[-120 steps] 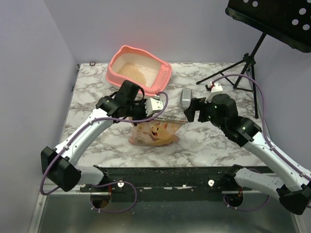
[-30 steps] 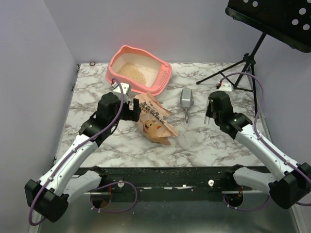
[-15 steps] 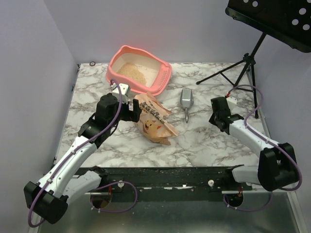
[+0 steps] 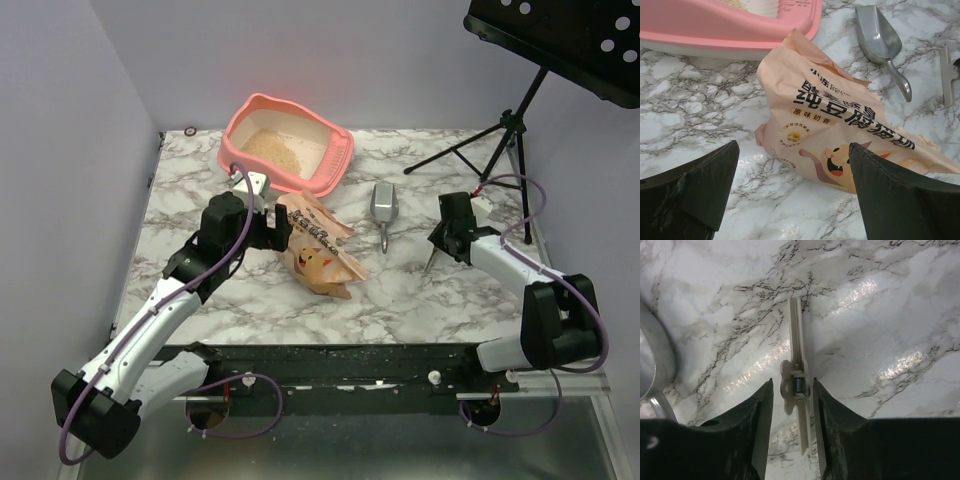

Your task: Fill the litter box with clean litter

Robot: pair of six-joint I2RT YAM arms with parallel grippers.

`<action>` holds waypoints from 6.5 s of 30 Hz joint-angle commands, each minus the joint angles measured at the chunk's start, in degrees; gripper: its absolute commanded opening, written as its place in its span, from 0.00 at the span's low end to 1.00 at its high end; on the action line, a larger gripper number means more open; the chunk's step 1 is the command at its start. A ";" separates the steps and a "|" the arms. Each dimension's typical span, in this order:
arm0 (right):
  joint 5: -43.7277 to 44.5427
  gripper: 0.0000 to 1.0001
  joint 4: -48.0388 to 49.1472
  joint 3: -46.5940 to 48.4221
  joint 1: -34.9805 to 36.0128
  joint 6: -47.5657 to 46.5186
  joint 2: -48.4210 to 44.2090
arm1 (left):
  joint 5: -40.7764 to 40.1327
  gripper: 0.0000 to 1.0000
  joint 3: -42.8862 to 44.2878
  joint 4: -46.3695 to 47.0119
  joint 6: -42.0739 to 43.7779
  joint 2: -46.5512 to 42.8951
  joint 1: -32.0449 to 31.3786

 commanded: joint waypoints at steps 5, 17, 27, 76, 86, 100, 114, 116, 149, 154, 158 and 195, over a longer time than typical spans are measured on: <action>-2.13 0.60 0.77 3.06 -0.54 1.86 -0.02 | -0.08 0.99 0.93 2.15 0.51 2.73 -0.12; -12.33 0.68 2.70 1.39 3.23 -3.23 -16.19 | -5.55 0.99 16.30 -0.66 13.41 13.63 -0.12; -16.02 0.68 1.46 -2.30 7.81 -8.68 -25.32 | 10.55 0.99 28.26 -5.68 43.46 27.69 -0.99; -18.04 0.70 4.36 -11.44 7.90 -10.27 -34.57 | 22.61 0.99 46.99 -22.46 10.97 51.52 10.78; -19.28 0.70 5.24 -11.36 7.90 -10.27 -32.28 | 34.34 0.99 46.11 -23.86 11.58 52.21 11.40; -20.51 0.70 4.10 -10.65 7.90 -10.62 -33.33 | 49.22 0.73 42.42 -22.64 11.50 52.66 12.36; -37.89 0.68 13.67 -3.28 8.60 -20.37 -29.03 | 53.96 0.00 22.49 4.75 2.89 37.38 12.63; -40.80 0.68 17.79 -1.43 9.65 -22.73 -27.46 | 55.46 0.00 16.79 15.54 -2.62 33.43 12.54; -73.68 0.74 -12.42 39.00 23.19 -70.56 16.67 | 56.08 0.00 -8.12 59.89 -15.66 16.89 12.45; -68.42 0.01 -10.94 40.50 24.86 -67.49 17.38 | 51.44 0.07 -9.70 60.79 -14.18 12.42 12.45; -62.09 0.01 -5.84 39.88 27.32 -65.55 13.26 | 40.99 0.99 -6.20 42.91 -3.74 6.18 12.36; -35.29 0.54 -17.00 60.29 41.65 -62.48 19.50 | 3.87 0.99 -2.24 5.07 20.19 -15.02 5.86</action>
